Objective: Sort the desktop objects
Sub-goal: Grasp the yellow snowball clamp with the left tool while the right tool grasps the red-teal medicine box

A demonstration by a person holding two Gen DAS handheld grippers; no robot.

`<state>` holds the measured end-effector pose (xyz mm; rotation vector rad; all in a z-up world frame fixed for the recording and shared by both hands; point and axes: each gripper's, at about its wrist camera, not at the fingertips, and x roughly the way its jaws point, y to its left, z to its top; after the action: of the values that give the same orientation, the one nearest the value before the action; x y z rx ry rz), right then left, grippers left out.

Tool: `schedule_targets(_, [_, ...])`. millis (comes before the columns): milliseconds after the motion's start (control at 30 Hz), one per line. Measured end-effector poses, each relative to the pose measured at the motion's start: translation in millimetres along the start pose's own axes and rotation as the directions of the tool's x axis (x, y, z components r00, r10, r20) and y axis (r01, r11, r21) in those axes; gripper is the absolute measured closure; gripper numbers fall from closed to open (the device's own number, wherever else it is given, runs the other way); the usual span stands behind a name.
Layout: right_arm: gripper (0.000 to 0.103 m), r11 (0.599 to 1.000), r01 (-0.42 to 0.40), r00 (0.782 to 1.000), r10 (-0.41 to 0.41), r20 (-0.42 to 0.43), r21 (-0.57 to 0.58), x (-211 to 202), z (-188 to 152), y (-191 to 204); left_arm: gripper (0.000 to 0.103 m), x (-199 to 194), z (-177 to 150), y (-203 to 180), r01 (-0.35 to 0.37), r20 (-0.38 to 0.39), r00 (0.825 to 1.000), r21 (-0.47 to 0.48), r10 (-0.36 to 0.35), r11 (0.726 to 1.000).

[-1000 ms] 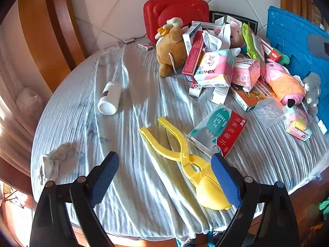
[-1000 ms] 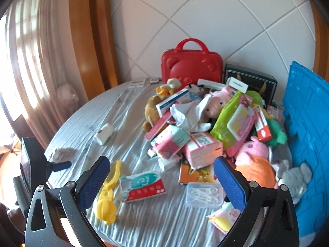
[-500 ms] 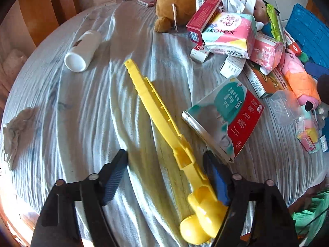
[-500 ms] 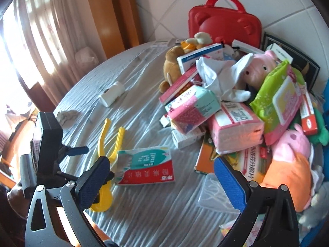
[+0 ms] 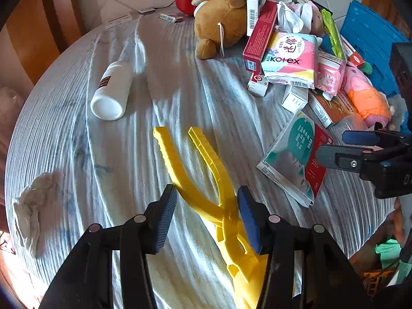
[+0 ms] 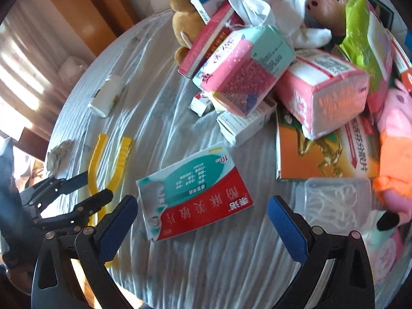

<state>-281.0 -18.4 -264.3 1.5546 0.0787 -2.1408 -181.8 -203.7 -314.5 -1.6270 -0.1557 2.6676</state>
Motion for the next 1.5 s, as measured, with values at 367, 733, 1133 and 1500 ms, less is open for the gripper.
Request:
schedule_targets(367, [0.0, 0.888, 0.24, 0.962, -0.272, 0.026, 0.392, 31, -2, 22, 0.052, 1, -8, 12, 0.166, -0.084, 0.984, 0.077, -0.16, 0.983])
schedule_targets(733, [0.024, 0.909, 0.376, 0.923, -0.385, 0.014, 0.18, 18, -14, 31, 0.018, 4, -14, -25, 0.14, -0.156, 0.983, 0.287, -0.098, 0.948])
schedule_targets(1133, [0.024, 0.933, 0.317, 0.946, -0.325, 0.016, 0.17, 24, -10, 13, 0.039, -8, -18, 2, 0.134, -0.13, 0.985, 0.169, -0.113, 0.976])
schedule_targets(1500, [0.026, 0.94, 0.314, 0.946, -0.322, 0.041, 0.135, 13, -12, 16, 0.071, -33, -19, 9, 0.256, -0.109, 0.964, 0.158, -0.241, 0.954])
